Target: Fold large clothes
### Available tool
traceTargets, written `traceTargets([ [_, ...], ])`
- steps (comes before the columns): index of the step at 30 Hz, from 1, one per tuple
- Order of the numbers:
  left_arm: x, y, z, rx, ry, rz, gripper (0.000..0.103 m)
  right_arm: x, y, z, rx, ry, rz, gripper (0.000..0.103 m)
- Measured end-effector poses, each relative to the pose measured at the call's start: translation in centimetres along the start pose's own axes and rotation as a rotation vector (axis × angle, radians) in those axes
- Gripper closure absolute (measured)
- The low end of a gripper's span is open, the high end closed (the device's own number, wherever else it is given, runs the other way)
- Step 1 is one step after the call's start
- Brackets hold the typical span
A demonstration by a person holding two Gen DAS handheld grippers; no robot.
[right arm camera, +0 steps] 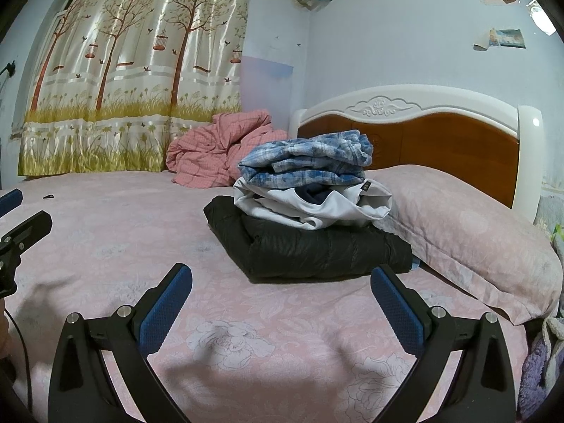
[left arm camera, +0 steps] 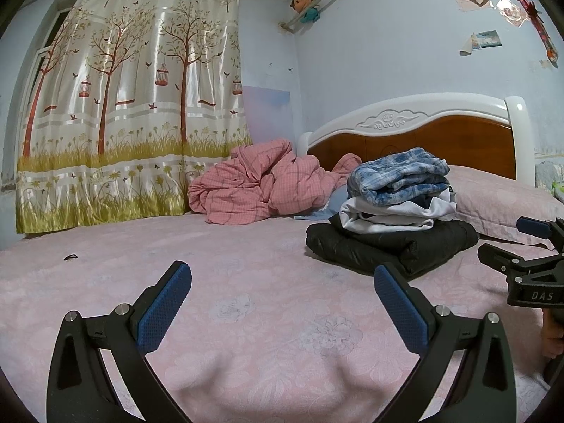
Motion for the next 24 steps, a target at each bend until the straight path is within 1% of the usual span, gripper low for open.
traceTargets([
  [24,0.12,-0.04,0.21,-0.006,-0.005,0.010,0.000,0.12,-0.02,0.25,0.008,-0.001,-0.002,0.001],
])
Point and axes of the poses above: each gripper's, at about its wrist camera, not at the fingertips, and x roughly against the way its jaws point, z to its left, y to its top, the point moved 3 cm from there along -x, roughly the way its jaws point, and after that the axes turned 3 degrees about -x, right-handed, at the moved point
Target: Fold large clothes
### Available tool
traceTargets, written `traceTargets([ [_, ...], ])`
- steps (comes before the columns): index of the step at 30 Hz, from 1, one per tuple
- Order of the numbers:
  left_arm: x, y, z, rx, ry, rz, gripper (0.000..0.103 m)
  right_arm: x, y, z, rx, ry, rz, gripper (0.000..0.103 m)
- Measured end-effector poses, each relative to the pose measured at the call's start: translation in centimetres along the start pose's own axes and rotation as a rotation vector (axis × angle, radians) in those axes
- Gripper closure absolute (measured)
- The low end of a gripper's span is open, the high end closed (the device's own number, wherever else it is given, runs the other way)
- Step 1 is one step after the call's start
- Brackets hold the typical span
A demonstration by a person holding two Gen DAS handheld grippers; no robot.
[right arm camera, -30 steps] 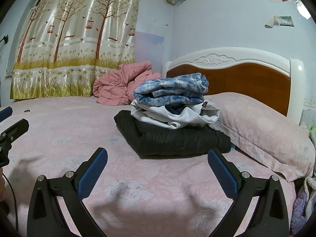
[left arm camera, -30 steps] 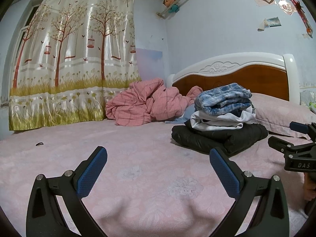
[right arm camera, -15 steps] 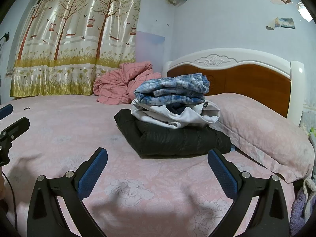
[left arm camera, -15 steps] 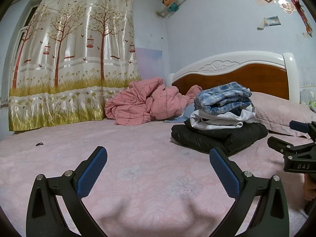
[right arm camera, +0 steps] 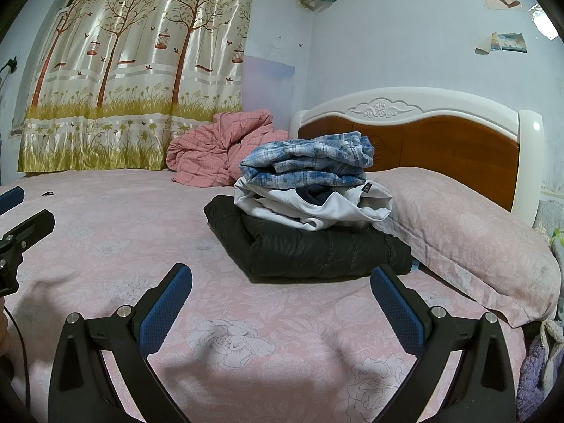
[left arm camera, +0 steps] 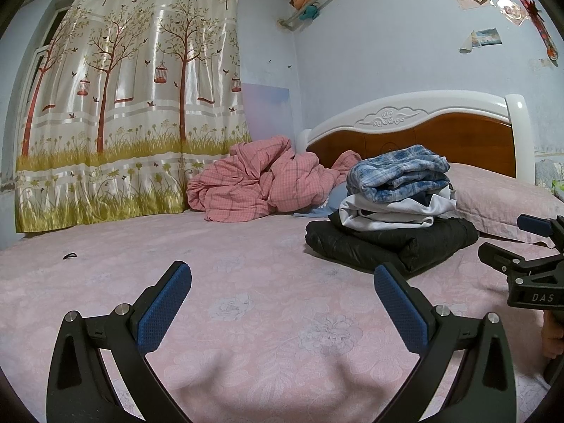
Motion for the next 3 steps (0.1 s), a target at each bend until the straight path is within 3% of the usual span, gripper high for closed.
traceTargets([
  [3,0.00,0.01,0.00,-0.001,0.000,0.000,0.000,-0.02,0.00,0.00,0.001,0.000,0.001,0.001],
])
Point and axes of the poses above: each gripper's, at about its wrist camera, not at the fingertips, and x roughly against the way its jaws point, z to its left, y to its top, the point moved 3 cm from there along -x, roughly the way its jaws point, and after that the axes turned 3 degrees about -x, right-handed, at the moved point
